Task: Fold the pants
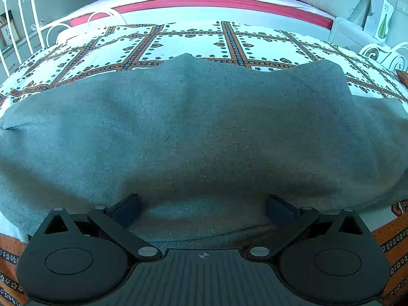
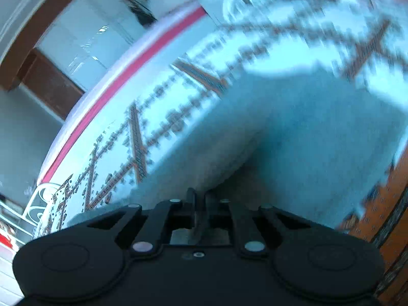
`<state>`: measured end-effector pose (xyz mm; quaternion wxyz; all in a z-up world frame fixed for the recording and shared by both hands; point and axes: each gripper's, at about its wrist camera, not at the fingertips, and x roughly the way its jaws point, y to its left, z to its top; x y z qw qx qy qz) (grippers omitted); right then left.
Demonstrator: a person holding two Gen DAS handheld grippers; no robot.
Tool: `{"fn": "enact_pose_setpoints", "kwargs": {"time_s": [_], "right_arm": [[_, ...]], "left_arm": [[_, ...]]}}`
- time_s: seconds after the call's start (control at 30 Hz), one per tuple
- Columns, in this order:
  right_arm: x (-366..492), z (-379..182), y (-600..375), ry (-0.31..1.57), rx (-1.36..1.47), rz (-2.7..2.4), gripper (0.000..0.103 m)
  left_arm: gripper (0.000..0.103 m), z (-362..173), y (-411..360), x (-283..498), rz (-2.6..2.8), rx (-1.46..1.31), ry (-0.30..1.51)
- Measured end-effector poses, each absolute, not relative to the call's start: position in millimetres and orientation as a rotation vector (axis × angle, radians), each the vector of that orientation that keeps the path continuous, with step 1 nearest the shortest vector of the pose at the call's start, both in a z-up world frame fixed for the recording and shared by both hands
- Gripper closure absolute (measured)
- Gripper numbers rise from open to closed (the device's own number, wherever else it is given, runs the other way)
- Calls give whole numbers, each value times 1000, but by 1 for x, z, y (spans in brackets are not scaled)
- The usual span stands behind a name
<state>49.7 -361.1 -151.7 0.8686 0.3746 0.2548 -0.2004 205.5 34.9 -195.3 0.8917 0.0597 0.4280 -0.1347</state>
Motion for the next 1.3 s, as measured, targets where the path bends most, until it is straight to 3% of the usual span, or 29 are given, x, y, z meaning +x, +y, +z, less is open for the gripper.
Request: {"fn": "enact_pose_setpoints", "kwargs": {"time_s": [0.13, 0.2, 0.37, 0.43, 0.47, 0.53, 0.63, 0.77, 0.9, 0.97, 1.0, 1.1, 1.23, 1.3], "right_arm": [[55, -69, -334, 376, 537, -287, 103], [48, -56, -309, 366, 373, -269, 103], [30, -141, -328, 678, 443, -416, 103], [20, -159, -345, 716, 554, -447, 103], [17, -163, -351, 708, 600, -448, 100], [11, -165, -366, 678, 724, -416, 83], [-3, -168, -385, 595, 922, -367, 72], [-20, -175, -408, 503, 1072, -407, 72], [-24, -172, -422, 455, 1100, -459, 63], [-24, -176, -431, 472, 1123, -496, 75], [-21, -177, -434, 494, 1111, -528, 99], [-12, -158, -435, 463, 996, -538, 103], [-7, -82, -394, 296, 535, -392, 103], [-10, -82, -375, 299, 369, -385, 103]], "left_arm": [[0, -194, 36, 205, -283, 110, 887], [0, -195, 36, 204, -282, 123, 889], [0, -195, 36, 202, -286, 128, 885], [0, -195, 36, 202, -286, 129, 884], [0, -195, 37, 202, -286, 129, 884], [0, -195, 36, 202, -283, 128, 886], [0, -195, 35, 201, -277, 134, 884], [0, -195, 35, 202, -275, 139, 884], [0, -195, 34, 202, -274, 142, 882], [0, -195, 35, 202, -273, 143, 881], [0, -195, 35, 202, -272, 143, 882], [0, -195, 35, 202, -270, 143, 882], [0, -195, 33, 203, -268, 141, 882], [0, -195, 33, 203, -266, 145, 881]]}}
